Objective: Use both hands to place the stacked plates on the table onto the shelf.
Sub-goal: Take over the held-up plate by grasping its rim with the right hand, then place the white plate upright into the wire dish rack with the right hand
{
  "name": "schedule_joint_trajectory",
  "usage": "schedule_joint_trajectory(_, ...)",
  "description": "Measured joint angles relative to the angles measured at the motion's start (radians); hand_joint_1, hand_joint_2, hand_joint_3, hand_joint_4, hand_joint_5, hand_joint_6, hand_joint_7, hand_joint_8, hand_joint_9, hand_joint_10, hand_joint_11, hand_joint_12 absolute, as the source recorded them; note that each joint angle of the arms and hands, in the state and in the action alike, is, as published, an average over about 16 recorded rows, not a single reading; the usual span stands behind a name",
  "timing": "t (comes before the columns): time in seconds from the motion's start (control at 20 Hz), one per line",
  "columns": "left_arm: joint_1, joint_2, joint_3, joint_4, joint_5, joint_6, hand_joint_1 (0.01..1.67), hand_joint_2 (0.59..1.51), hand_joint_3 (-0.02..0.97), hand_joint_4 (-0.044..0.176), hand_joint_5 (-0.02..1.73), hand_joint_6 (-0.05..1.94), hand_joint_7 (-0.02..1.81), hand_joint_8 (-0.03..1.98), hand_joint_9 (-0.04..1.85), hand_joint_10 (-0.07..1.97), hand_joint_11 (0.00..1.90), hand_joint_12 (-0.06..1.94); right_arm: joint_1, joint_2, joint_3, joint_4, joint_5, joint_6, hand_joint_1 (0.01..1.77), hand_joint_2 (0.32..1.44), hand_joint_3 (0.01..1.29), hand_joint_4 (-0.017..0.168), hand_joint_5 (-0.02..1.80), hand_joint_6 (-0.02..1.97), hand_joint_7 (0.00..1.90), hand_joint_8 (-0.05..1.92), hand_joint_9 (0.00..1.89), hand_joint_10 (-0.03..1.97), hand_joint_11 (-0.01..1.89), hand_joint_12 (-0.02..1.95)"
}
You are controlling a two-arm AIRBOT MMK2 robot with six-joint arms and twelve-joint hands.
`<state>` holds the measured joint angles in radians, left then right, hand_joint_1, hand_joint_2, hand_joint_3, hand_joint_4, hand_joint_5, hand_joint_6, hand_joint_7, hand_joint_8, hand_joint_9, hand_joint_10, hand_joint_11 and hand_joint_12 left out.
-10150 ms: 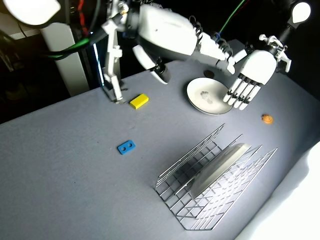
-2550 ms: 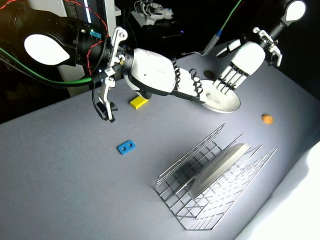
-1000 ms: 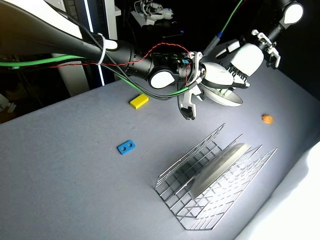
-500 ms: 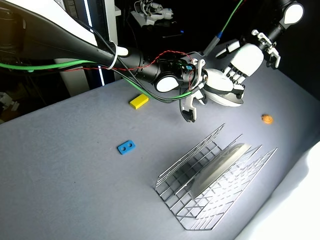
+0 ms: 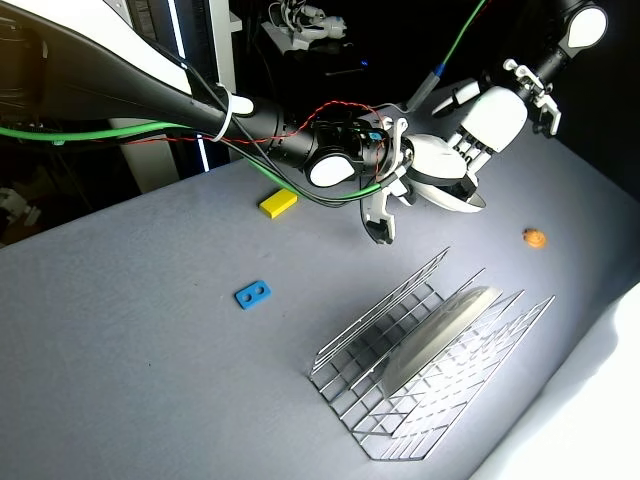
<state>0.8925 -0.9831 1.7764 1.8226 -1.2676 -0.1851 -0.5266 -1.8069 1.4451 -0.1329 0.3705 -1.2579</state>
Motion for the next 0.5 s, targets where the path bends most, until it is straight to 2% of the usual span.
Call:
schedule_joint_trajectory(0.25, -0.045, 0.000, 0.000, 0.006, 0.001, -0.001, 0.02, 1.185, 0.017, -0.004, 0.16, -0.02, 0.17, -0.01, 0.15, 0.00, 0.02, 0.31, -0.005, 0.004, -0.002, -0.002, 0.025, 0.001, 1.26, 0.92, 0.01, -0.003, 0.87, 0.59, 0.99, 0.28, 0.96, 0.53, 0.83, 0.87)
schedule_joint_trajectory(0.5, -0.122, 0.006, -0.006, -0.001, 0.004, -0.001, 0.02, 1.189, 0.017, -0.001, 0.18, 0.00, 0.18, 0.00, 0.15, 0.00, 0.01, 0.32, -0.008, 0.008, -0.005, 0.002, 0.037, 0.003, 1.26, 0.90, 0.01, -0.002, 0.87, 0.74, 1.01, 0.47, 1.01, 0.79, 0.93, 0.86)
